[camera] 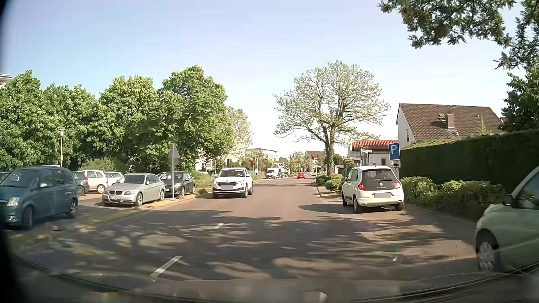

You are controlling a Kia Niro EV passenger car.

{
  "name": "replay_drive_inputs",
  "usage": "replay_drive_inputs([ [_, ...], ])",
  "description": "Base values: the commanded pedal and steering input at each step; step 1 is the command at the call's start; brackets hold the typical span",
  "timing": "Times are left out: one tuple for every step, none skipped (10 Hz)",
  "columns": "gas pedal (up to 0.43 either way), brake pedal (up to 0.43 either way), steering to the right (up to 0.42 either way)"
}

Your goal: Follow the waypoints while adhering to traffic rules and regulations

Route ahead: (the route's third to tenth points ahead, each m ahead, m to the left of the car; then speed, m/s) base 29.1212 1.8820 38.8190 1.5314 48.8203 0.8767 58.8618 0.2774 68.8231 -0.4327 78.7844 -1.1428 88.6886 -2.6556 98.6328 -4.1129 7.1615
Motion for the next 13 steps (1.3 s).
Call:
replay_drive_inputs([
  [0.02,0.03,0.009],
  [0.02,0.03,0.009],
  [0.02,0.03,0.009],
  [0.02,0.03,0.009],
  [0.02,0.03,0.009],
  [0.02,0.03,0.009],
  [0.02,0.03,0.009],
  [0.02,0.03,0.009],
  [0.02,0.03,0.009],
  [0.02,0.03,0.009],
  [0.02,0.024,0.009],
  [0.02,0.03,0.009],
  [0.02,0.03,0.009],
])
